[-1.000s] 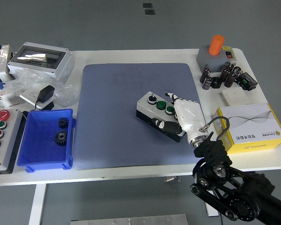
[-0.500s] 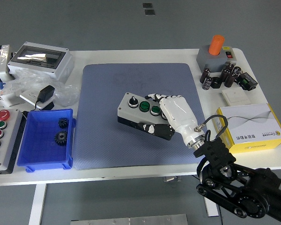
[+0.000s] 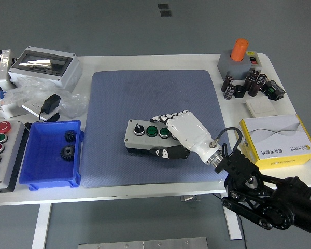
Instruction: Pick up the button,place it on the desk,press the button,press the button
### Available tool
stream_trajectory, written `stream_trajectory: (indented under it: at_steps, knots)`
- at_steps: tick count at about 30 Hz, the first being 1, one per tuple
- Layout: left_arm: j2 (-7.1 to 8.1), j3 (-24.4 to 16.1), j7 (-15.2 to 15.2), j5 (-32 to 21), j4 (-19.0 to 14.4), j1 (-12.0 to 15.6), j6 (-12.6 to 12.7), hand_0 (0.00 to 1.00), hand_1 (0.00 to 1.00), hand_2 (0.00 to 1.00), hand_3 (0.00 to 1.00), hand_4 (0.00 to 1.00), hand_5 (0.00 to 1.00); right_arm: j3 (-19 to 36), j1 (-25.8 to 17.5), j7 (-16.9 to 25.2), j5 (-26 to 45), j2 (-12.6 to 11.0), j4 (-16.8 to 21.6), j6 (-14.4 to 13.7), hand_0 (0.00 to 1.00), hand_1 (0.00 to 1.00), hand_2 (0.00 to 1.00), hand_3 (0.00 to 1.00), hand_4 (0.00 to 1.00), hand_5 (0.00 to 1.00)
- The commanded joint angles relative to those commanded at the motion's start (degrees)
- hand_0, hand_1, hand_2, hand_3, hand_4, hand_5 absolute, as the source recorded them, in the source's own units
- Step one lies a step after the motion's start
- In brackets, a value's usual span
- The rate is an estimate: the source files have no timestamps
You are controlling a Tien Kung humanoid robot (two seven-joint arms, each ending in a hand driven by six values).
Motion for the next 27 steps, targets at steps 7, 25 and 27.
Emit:
stream_trajectory:
  at_steps: [7,25,27]
  knots:
    - [-0.06,0.0,0.1,0.0,0.0,0.0,0.0,0.677,0.682,0.59,0.663,0.719,0.284,-0.6,0.6,1.6,0.1,0.4,-2.8,1.1,0.135,0.323,0.334,0.691,0.616,0.029]
    - [-0.12,-0.3,0.2,0.4,0.0,-0.1,0.0,0.677,0.682,0.59,0.663,0.719,0.283,-2.3,3.7,3.3,-1.9,-1.1,-3.3,3.9,0.538,0.711,0.781,0.9,0.739,0.104]
    - [-0.12,-0.2,0.2,0.3,0.0,-0.1,0.0,0.677,0.682,0.59,0.663,0.719,0.283,-2.1,3.8,3.4,-1.8,-1.1,-3.2,4.0,0.565,0.725,0.794,0.905,0.792,0.153]
